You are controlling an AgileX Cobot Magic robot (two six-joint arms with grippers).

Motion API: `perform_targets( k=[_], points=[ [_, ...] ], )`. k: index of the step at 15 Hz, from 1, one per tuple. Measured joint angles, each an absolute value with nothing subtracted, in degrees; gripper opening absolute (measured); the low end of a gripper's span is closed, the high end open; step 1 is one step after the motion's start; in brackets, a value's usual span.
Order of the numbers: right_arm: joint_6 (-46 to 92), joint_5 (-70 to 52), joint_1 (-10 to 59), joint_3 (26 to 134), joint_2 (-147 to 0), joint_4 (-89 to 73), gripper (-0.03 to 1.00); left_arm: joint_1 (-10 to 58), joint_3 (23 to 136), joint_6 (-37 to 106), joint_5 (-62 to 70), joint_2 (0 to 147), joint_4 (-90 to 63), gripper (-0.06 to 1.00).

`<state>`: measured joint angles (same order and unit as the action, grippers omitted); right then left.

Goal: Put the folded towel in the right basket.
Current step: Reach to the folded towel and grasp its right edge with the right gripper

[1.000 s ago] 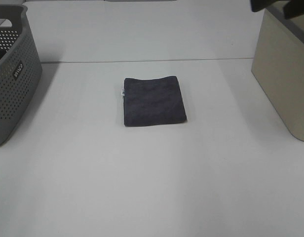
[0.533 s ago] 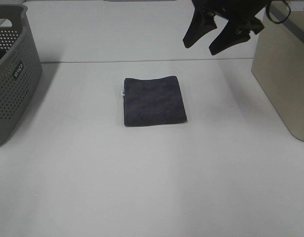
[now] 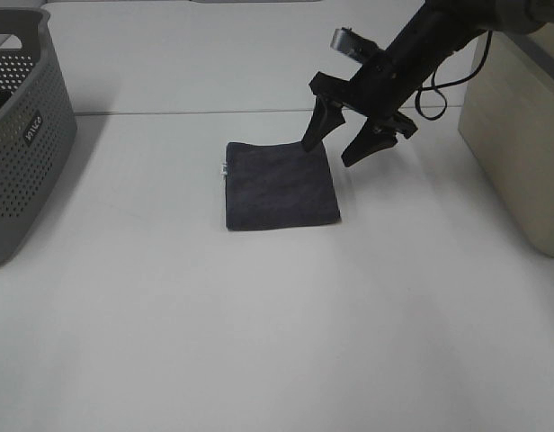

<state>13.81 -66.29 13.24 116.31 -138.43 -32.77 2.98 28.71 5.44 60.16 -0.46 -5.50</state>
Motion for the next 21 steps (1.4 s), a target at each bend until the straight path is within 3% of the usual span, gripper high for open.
perform_targets(
  k=[5, 15, 18, 21],
  points=[
    [14.67, -64.46, 13.24, 119.98, -146.28, -33.17, 0.69, 2.98, 28.71, 5.44, 60.16, -0.46, -5.50, 0.98],
    [15.58, -60.56, 13.24, 120.21, -146.62, -31.51, 0.66, 2.98, 28.71, 5.44, 60.16, -0.46, -5.50, 0.98],
    [17.25, -58.96, 14.15, 120.21, -146.62, -32.31, 0.57, 2.98, 28.71, 5.44, 60.16, -0.46, -5.50, 0.98],
    [17.42, -57.64, 14.61, 120.21, -146.62, -34.55, 0.32, 2.98, 28.71, 5.44, 60.16, -0.46, -5.50, 0.98]
  ],
)
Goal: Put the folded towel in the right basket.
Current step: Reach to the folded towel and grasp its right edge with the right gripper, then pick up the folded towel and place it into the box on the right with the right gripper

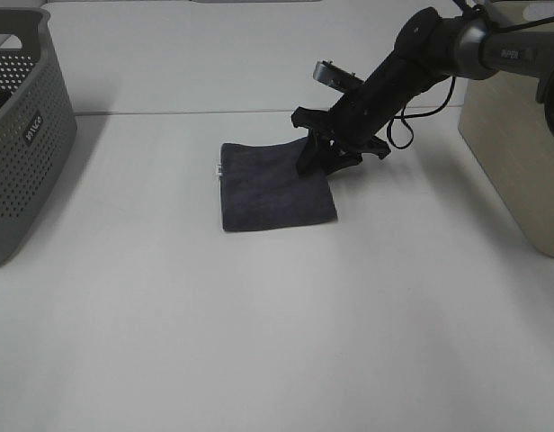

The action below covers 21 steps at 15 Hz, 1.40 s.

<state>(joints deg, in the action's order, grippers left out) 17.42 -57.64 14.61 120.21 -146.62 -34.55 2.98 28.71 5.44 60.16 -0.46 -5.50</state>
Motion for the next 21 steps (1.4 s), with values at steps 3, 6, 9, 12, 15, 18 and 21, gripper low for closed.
perform_targets(
  k=[3, 6, 9, 12, 15, 18, 21],
  points=[
    [17.42, -57.58, 14.55, 120.21, -146.62, -34.89, 0.07, 2.98, 28.71, 5.44, 60.16, -0.46, -5.50, 0.98],
    [17.53, -58.27, 14.55, 120.21, -146.62, -35.07, 0.01, 2.98, 28.71, 5.44, 60.16, -0.46, -5.50, 0.98],
    [18.62, -60.91, 14.55, 120.21, -145.59, -36.15, 0.01, 2.98, 28.71, 5.44, 60.16, -0.46, -5.50, 0.98],
    [18.74, -62.57, 14.55, 120.21, -141.00, -36.15, 0.01, 2.98, 28.71, 5.44, 60.16, -0.46, -5.50, 0.98],
    [18.74, -63.66, 14.55, 120.38, -135.28, -35.35, 0.01, 2.98, 28.71, 5.44, 60.16, -0.46, -5.50, 0.98],
    [18.68, -64.17, 14.55, 120.38, -127.71, -31.74, 0.01, 2.98, 28.71, 5.44, 60.16, -0.46, -5.50, 0.98],
    [16.73, -64.46, 14.50, 120.38, -118.95, -24.24, 0.01, 2.98, 28.71, 5.44, 60.16, -0.46, -5.50, 0.98]
  ],
)
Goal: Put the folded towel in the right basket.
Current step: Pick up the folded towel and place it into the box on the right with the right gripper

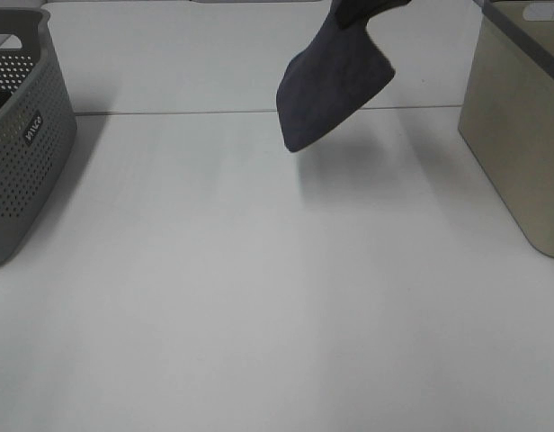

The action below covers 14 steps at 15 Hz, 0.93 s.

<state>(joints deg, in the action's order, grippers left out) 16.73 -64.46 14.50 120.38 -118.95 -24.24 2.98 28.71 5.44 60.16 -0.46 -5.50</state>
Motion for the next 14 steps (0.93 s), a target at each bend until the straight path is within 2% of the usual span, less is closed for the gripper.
perform_targets(
  k=[3, 6, 7, 10, 14],
  points=[
    [13.75, -65.15, 12.49, 120.38, -112.07, -17.76, 0.01, 2.98, 28.71, 5.44, 60.16, -0.46, -5.50, 0.98],
    [12.61, -66.86, 4.58, 120.38, -104.51, -16.04, 0.01, 2.98, 28.71, 5.44, 60.16, -0.46, -5.50, 0.98],
    [12.61, -68.07, -1.03, 120.38, -101.93, -15.99, 0.01, 2.98, 28.71, 5.44, 60.16, -0.46, -5.50, 0.98],
    [12.61, -69.96, -10.31, 120.38, -101.01, -15.01, 0.01, 2.98, 28.71, 5.44, 60.16, -0.46, -5.50, 0.98],
    [12.55, -69.90, -15.24, 115.11, -101.30, -11.80, 0.01, 2.98, 28.71, 5.44, 60.16, -0.46, -5.50, 0.98]
  ],
)
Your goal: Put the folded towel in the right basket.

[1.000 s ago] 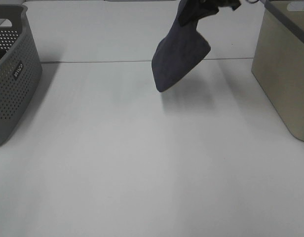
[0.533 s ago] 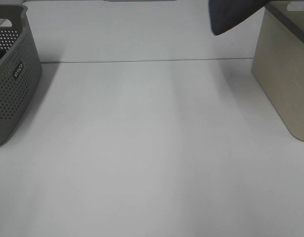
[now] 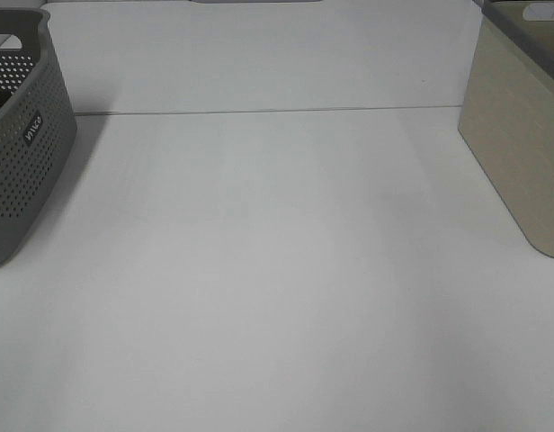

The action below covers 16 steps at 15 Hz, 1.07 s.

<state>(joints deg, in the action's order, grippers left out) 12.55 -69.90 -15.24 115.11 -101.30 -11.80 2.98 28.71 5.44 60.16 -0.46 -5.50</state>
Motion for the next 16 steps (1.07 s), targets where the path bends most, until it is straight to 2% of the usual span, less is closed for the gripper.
perform_targets(
  k=[5, 6, 7, 8, 9, 10, 14, 16],
  points=[
    [11.46, -69.27, -15.36, 109.84, -108.75, -12.55, 0.02, 2.98, 28.71, 5.44, 60.16, -0.46, -5.50, 0.98],
    [10.54, -69.33, -15.36, 109.84, -110.18, -12.55, 0.06, 2.98, 28.71, 5.44, 60.16, -0.46, -5.50, 0.98],
    [9.57, -69.33, -15.36, 109.84, -111.21, -12.66, 0.14, 2.98, 28.71, 5.44, 60.16, -0.46, -5.50, 0.98],
    [7.96, -69.33, -15.36, 109.84, -112.01, -13.12, 0.41, 2.98, 28.71, 5.44, 60.16, -0.46, -5.50, 0.98],
    [6.88, -69.39, -15.36, 109.84, -112.01, -13.35, 0.55, 2.98, 28.71, 5.44, 60.16, -0.46, -5.50, 0.98],
    [5.90, -69.39, -15.36, 109.84, -111.73, -13.46, 0.62, 2.98, 28.71, 5.44, 60.16, -0.46, -5.50, 0.98],
    [5.04, -69.33, -13.69, 109.84, -107.89, -13.69, 0.67, 2.98, 28.71, 5.44, 60.16, -0.46, -5.50, 0.98],
    [5.04, -69.50, -10.26, 109.84, -105.20, -13.64, 0.67, 2.98, 28.71, 5.44, 60.16, -0.46, -5.50, 0.98]
  ],
)
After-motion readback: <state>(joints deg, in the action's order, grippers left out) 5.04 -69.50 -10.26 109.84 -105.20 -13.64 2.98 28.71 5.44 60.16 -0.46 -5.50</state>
